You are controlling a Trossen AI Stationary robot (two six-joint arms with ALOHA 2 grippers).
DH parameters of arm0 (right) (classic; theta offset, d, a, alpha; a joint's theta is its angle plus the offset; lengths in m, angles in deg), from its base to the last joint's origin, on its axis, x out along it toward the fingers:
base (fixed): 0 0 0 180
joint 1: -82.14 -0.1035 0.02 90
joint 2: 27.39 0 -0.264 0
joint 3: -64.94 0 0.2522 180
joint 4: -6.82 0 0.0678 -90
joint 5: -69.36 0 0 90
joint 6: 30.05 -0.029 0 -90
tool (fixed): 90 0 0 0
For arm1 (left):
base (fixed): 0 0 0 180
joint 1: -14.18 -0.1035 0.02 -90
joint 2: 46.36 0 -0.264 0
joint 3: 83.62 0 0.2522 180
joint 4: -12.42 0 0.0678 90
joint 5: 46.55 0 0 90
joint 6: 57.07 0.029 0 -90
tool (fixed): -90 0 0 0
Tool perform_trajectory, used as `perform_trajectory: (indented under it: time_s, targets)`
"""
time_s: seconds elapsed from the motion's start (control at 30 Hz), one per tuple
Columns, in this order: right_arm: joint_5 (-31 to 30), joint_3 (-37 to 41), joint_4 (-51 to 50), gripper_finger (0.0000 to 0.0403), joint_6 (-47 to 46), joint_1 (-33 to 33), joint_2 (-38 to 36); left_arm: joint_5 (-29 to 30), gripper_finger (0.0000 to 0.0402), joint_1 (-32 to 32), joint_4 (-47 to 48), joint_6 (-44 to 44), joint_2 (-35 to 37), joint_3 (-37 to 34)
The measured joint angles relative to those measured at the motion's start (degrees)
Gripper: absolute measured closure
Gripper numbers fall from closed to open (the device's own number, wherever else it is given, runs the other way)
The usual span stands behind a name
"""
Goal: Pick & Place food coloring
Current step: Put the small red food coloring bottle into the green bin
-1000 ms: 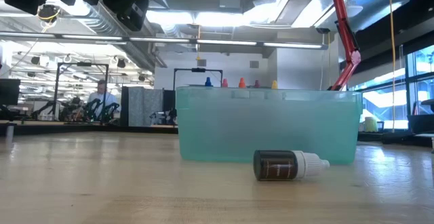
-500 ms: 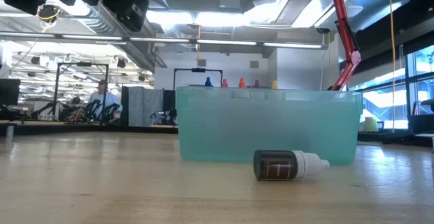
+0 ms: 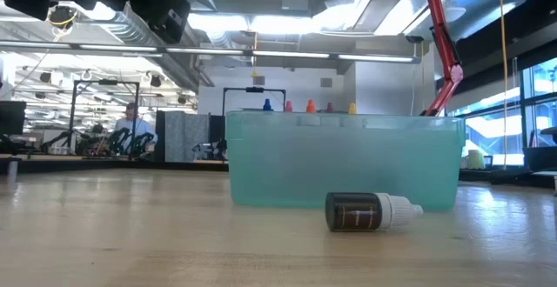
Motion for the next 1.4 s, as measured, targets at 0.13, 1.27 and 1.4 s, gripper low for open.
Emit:
perform_trajectory:
  time_s: [0.13, 1.27, 1.4]
  targets:
    - [1.01, -0.09, -0.23, 0.0349, 0.30, 0.47, -0.12, 0.00, 0.0272, 0.00, -0.02, 0.00, 0.00, 0.00]
    - [1.18, -21.92, -0.34, 0.0349, 55.49, 39.69, 9.14, 0.02, 0.0272, 0.02, 0.51, -0.42, 0.00, 0.00]
    - [2.42, -21.92, -0.43, 0.0349, 55.56, 40.09, 12.98, 0.02, 0.0272, 0.00, 1.01, -0.42, 0.00, 0.00]
